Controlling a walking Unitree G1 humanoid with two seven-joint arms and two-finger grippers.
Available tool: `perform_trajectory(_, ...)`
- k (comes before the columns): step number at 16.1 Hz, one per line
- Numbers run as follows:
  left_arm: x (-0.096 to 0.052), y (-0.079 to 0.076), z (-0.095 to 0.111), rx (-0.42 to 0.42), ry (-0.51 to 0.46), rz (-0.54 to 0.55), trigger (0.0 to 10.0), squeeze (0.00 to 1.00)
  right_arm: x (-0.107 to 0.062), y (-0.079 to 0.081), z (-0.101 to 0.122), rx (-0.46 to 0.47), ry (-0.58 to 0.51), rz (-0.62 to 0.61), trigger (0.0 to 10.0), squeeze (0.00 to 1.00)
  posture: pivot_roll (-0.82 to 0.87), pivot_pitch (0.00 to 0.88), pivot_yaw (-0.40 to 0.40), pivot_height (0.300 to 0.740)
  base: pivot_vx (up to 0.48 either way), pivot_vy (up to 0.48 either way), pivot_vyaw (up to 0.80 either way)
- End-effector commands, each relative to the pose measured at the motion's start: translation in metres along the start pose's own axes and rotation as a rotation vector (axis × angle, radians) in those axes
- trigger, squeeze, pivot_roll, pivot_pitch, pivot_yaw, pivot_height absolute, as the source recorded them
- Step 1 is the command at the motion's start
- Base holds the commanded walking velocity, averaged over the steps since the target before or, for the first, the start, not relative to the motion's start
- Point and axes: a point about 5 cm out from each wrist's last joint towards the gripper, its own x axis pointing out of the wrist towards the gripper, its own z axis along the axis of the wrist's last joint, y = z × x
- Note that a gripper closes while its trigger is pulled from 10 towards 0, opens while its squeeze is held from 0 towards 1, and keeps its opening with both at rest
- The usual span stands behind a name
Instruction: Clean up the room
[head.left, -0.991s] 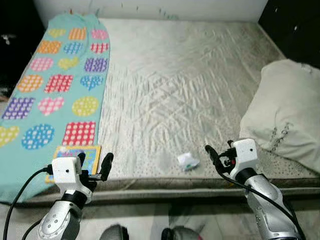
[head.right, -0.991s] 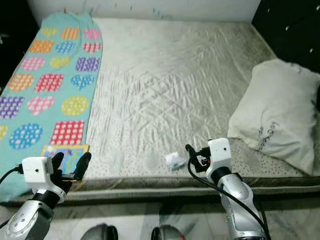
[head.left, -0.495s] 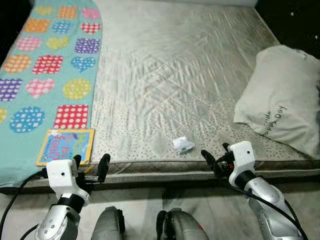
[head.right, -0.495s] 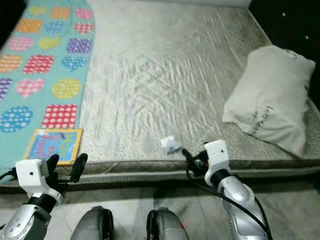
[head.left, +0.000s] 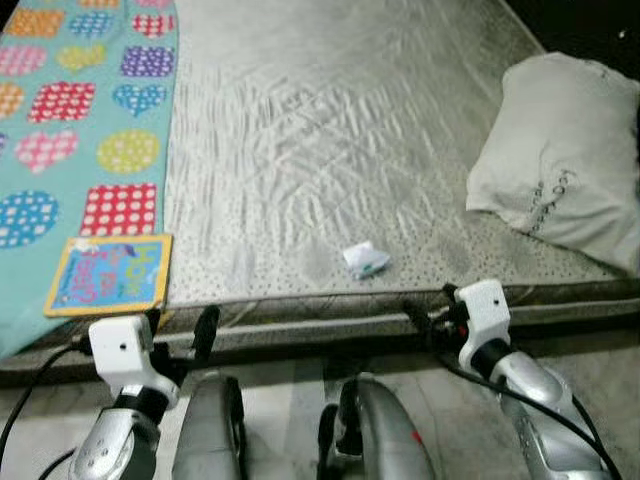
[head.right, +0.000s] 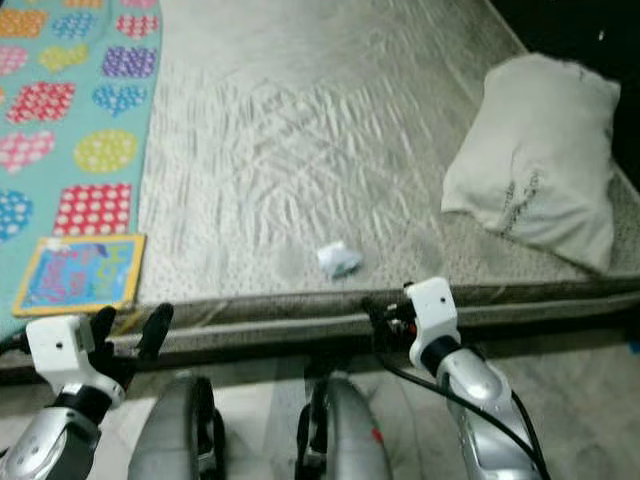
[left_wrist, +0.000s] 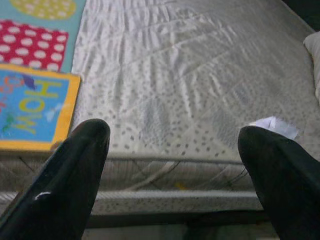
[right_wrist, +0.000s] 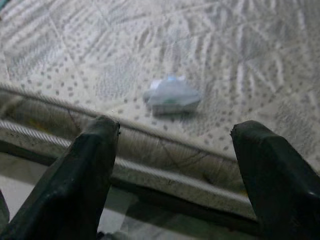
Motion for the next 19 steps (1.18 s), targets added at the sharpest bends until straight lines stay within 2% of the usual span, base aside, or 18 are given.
perform_trajectory(1,-0.0028,0.0005,-0.0015,0.005,0.009,0.006,10.0,0.00,-0.0027,-0.0009,-0.0035,-0.003,0.015,0.006,10.0,0.00,-0.02,0.277,-0.098,0.585,0.000,0.000,0.00)
perform_trajectory(13,0.0011,-0.0013,0.0045,-0.006,-0.050,0.004,10.0,0.00,0.0053,-0.0070,0.0027,-0.028,-0.001,-0.005,10.0,0.00,-0.03,0.268,-0.108,0.575,0.000,0.000,0.00)
perform_trajectory(19,0.0044,-0.0018,0.0050,-0.014,-0.053,-0.010,10.0,0.00,0.0046,-0.0084,0.0014,-0.021,-0.002,-0.023,10.0,0.00,-0.03,0.272,-0.106,0.575,0.268,0.000,0.00)
